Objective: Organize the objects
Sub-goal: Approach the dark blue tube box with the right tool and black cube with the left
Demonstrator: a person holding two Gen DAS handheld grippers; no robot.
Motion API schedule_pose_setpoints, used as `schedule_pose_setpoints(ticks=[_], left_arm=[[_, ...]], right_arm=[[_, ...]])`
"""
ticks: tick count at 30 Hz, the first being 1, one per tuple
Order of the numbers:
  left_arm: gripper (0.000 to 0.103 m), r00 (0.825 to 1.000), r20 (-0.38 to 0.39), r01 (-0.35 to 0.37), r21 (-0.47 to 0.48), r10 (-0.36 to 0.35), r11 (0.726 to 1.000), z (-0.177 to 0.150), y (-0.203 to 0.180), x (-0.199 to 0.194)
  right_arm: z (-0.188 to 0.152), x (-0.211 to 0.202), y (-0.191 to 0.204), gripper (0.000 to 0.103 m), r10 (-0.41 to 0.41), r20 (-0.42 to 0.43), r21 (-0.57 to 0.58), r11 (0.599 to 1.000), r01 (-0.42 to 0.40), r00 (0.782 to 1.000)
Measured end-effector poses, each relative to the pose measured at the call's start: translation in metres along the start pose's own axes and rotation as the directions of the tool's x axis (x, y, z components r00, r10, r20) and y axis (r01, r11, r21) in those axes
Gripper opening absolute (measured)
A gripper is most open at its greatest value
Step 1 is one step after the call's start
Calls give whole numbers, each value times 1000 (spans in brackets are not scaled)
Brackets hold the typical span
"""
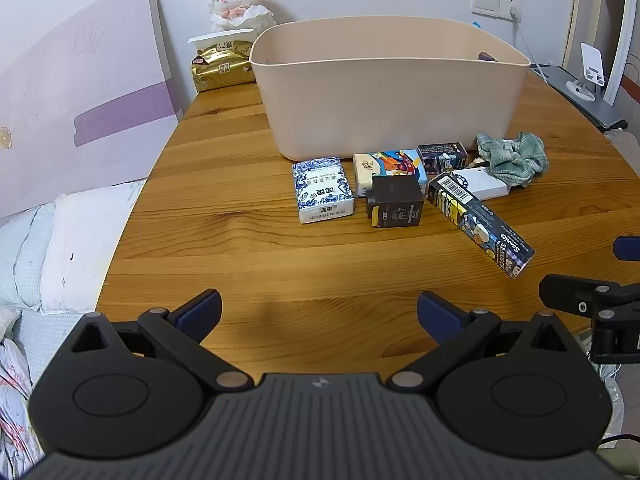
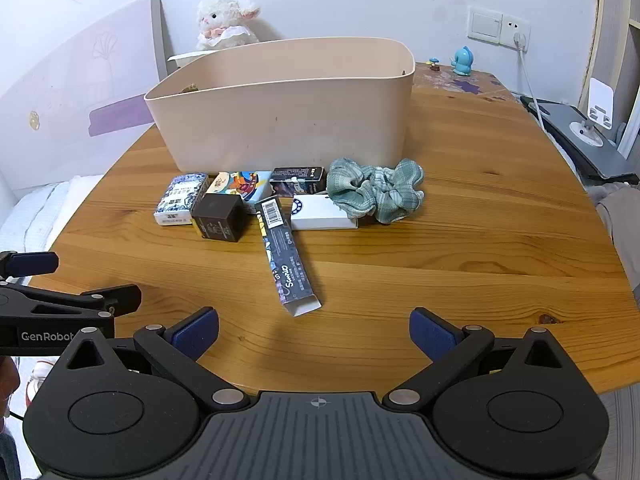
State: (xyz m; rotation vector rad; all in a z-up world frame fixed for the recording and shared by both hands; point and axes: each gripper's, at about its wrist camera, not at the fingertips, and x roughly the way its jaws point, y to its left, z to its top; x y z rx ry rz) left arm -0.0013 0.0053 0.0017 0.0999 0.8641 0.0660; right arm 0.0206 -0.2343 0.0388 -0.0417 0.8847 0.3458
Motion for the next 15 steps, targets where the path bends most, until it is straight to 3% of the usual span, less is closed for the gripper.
schedule_pose_setpoints(ticks=[15], left_arm=[[103,1000,-2,-1,-1,1,1000,0,1,1]], right_arm=[[1,2,-1,103,8,-8,3,1000,-8,1000]])
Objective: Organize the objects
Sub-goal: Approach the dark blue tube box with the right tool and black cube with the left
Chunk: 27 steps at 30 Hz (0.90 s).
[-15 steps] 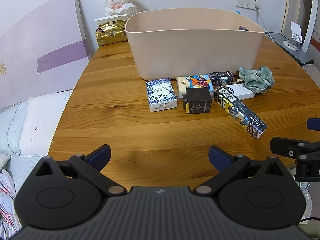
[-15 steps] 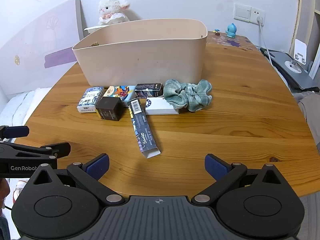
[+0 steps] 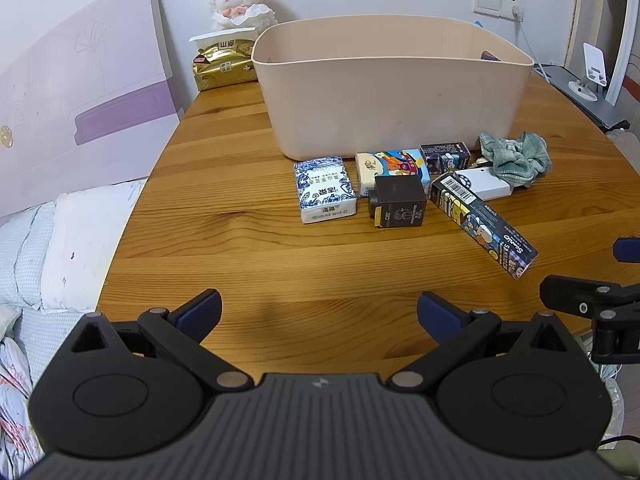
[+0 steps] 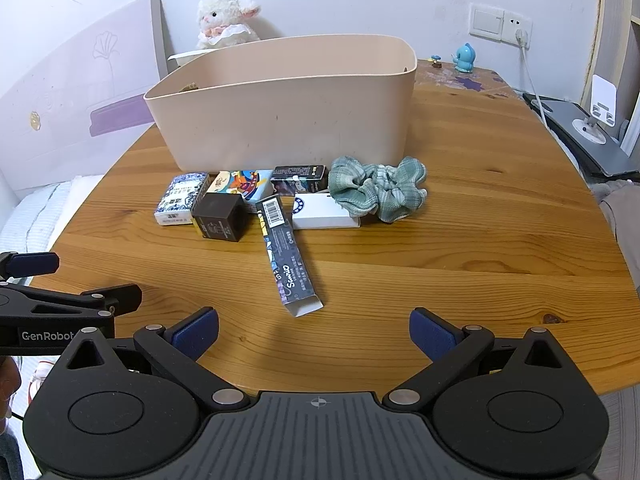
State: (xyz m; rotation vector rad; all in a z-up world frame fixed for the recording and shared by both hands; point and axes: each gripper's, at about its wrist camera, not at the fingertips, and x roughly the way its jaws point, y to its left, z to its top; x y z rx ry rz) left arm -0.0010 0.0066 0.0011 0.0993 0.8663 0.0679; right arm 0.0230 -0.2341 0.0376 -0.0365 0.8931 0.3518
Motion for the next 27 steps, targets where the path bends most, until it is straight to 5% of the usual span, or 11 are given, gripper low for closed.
schedule_pose_setpoints(ticks=[27], left_arm=[[103,1000,-9,0,-23,0,1000,8,8,13]], right_arm=[[11,21,-1,99,30,-19,-19,999,-30,999]])
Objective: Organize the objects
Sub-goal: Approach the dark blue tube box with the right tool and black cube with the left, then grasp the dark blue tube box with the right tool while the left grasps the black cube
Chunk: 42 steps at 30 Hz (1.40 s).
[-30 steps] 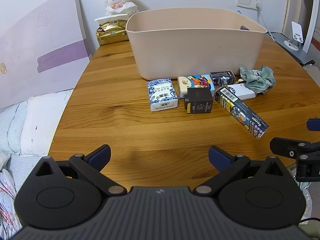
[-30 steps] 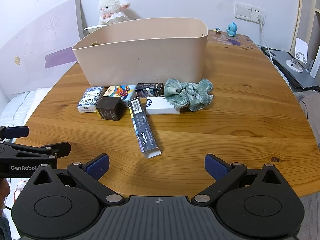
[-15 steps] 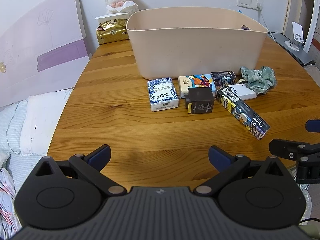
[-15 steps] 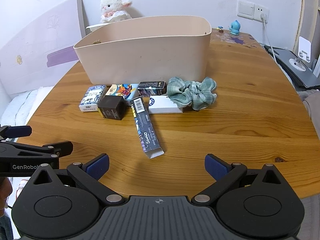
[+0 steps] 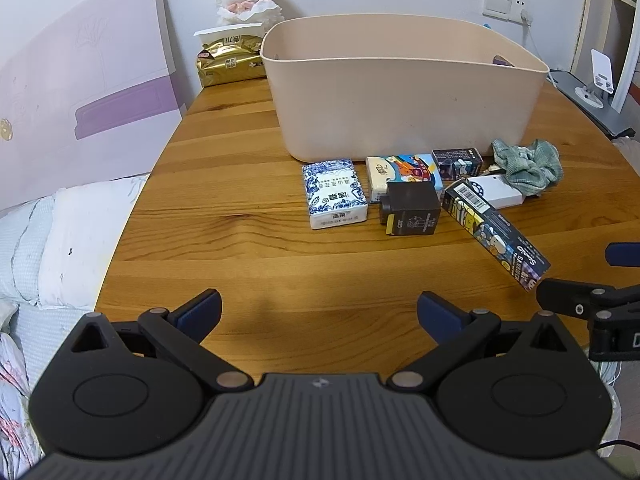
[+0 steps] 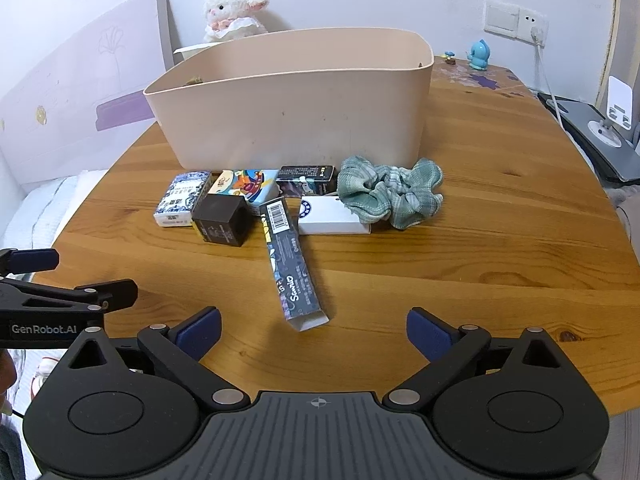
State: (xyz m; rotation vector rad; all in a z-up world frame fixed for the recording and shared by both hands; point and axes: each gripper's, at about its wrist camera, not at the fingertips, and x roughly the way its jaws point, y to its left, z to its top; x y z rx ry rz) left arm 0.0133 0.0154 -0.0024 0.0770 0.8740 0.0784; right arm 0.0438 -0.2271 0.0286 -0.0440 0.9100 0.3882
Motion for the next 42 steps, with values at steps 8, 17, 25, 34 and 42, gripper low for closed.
schedule_pose_setpoints(ticks=[8,17,25,34,42], left_arm=[[103,1000,7,11,-6,-11,1000,11,3,14],[103,999,6,49,-36,-49,998,33,2,35],[103,994,28,108,-31,-107,994,45,-13,51],[94,986,-22,162,-79,-164,984,46,-30,76],[71,993,-30,115,-92,-118,989,47,-39,89]], right_arm=[[11,25,5,90,15,-34,-52,998,-16,999],[24,57,5,70,21,-79,-94,995,-28,997],[37,66,-2,52,24,-66,-118,992,-32,998],[42,68,-11,42,50,-55,-130,990,-57,997],[45,69,-17,25,89,-49,-147,985,-96,995]])
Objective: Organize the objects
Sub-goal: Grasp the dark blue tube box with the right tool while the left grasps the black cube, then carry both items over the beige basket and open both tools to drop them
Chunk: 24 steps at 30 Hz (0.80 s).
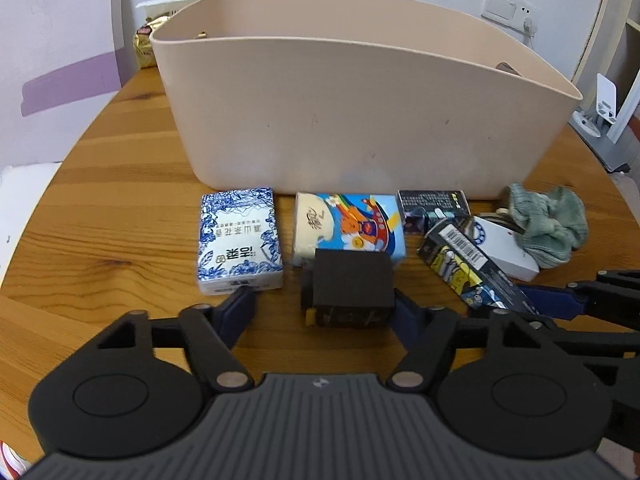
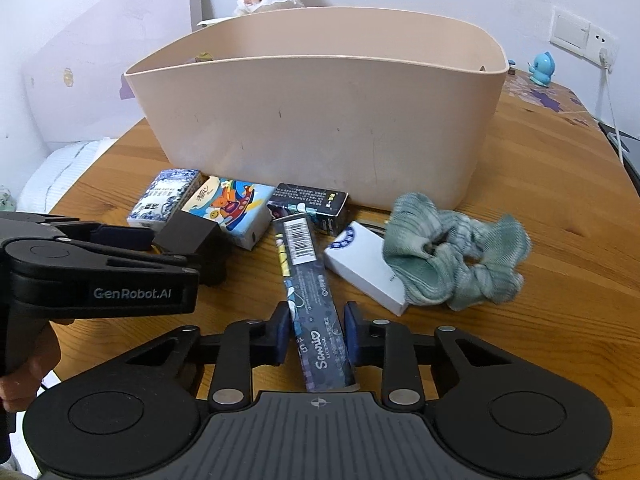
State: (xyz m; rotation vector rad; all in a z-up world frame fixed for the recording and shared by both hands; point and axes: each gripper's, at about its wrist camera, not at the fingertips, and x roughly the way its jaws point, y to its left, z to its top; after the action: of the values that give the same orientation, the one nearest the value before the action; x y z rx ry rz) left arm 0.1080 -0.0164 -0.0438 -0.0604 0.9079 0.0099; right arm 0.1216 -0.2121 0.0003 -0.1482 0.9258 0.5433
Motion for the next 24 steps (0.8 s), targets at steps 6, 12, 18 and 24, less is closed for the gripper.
schedule_pose_setpoints(ticks=[6,12,18,24], left_arm=[[47,1000,9,-12,36,12,999,-1,-4,-3],[46,1000,1,16,13,-16,1000,-5,2,-17],[46,996,83,13,25,-15,1000,-4,7,-59],[46,975,223,2,43,-12,999,22,7,-103]], right_arm=[[-1,-1,4,22,48,-4,-21,999,-49,999],[-4,-14,5,22,78,16,-19,997,-77,997],[2,-52,2,22,92,104,-23,996,-90,990],[25,-96,-2,22,73,240,-33,997,-67,968]])
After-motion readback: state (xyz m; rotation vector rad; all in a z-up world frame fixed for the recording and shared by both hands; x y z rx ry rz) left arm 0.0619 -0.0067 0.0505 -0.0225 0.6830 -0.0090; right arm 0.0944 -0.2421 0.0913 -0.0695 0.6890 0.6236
